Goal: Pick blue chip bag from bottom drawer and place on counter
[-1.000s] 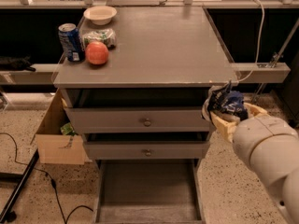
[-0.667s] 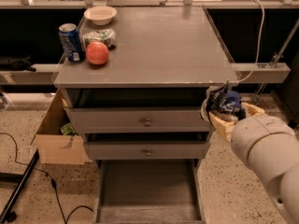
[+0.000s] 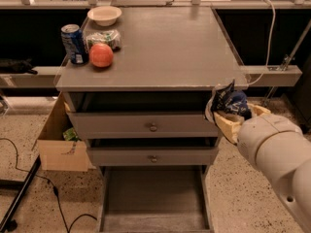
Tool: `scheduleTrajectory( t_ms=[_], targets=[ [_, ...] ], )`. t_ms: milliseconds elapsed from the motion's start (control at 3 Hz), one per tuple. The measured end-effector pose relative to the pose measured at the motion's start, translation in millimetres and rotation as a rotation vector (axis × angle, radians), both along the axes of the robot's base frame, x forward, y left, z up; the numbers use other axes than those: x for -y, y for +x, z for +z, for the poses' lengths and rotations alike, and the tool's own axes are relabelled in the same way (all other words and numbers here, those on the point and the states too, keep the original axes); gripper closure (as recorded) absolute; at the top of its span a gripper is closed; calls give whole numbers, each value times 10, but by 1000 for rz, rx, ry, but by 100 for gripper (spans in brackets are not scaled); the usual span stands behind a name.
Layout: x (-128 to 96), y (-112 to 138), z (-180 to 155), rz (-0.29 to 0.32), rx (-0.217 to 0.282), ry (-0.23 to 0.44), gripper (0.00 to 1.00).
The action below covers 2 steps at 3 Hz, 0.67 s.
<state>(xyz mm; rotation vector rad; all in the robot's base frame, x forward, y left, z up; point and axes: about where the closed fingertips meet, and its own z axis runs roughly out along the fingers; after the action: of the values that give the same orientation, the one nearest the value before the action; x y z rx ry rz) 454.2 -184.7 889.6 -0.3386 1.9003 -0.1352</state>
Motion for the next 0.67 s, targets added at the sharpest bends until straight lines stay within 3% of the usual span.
scheduleTrajectory(
  t_ms=[667],
  targets=[
    [-111, 486, 161, 21, 32, 38, 100]
  ],
)
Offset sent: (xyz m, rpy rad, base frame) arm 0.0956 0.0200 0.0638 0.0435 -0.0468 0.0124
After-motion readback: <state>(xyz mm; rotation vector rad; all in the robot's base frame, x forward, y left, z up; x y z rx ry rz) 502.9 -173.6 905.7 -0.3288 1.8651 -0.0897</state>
